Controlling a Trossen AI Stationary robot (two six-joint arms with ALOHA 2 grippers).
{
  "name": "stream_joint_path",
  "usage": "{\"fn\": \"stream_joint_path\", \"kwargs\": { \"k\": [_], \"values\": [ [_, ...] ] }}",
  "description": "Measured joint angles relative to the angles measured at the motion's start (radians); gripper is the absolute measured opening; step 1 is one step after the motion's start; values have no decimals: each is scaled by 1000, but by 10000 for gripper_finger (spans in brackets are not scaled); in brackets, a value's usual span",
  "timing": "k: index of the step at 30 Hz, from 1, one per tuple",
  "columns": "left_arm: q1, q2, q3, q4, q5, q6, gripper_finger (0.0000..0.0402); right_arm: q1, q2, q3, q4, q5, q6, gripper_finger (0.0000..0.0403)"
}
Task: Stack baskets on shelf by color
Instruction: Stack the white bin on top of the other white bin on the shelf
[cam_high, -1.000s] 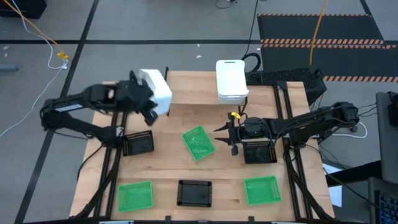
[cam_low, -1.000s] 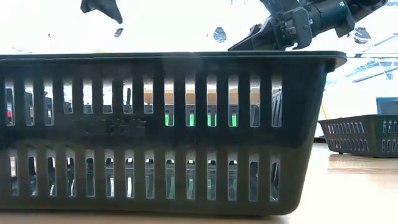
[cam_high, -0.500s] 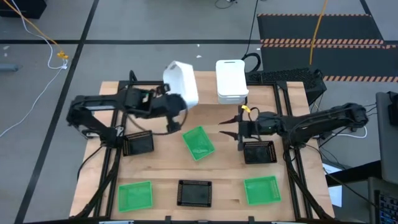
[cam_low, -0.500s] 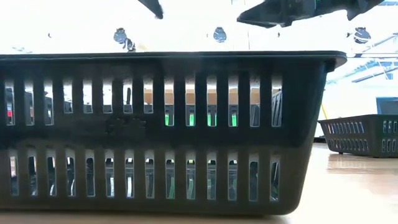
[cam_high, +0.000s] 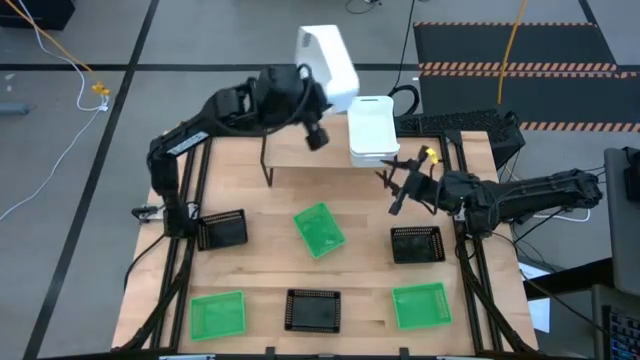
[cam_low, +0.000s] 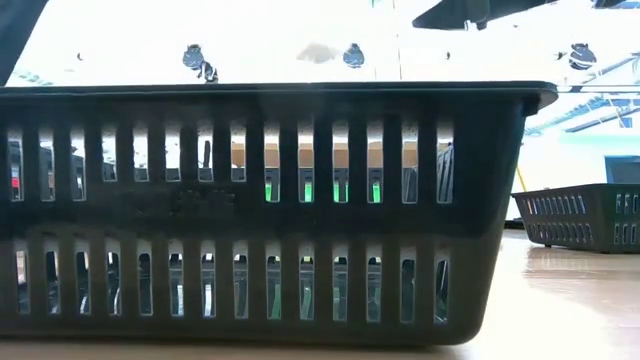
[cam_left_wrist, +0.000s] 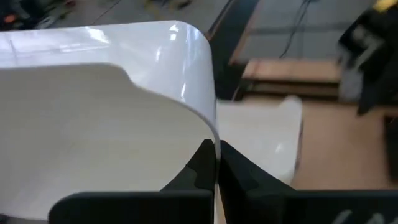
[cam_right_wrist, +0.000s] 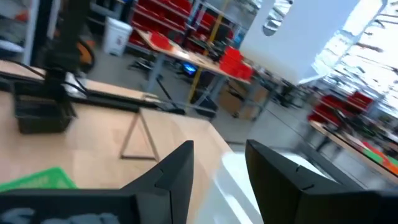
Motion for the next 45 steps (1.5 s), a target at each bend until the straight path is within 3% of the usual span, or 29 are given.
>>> {"fn": "stream_joint_path", "kwargs": {
  "k": [7, 10, 13, 20, 31, 45],
  "values": [
    [57, 69, -8, 237, 285, 5, 2, -1, -35, -3, -119, 106, 59, 141],
    [48, 103, -8, 246, 360, 34, 1, -1, -52, -27, -128, 167, 59, 141],
    [32, 138, -9, 222, 361, 67, 1, -5, -80, -55, -127, 218, 40, 141],
    [13, 199, -9, 199, 348, 80, 9, -23, -134, -151, -64, 217, 24, 141],
    [1, 180, -8, 173, 267, 78, 10, -24, -188, -171, -30, 216, 0, 141],
    [15, 185, -9, 145, 262, 67, 106, -23, -196, -171, -29, 216, -6, 141]
  ]
}}
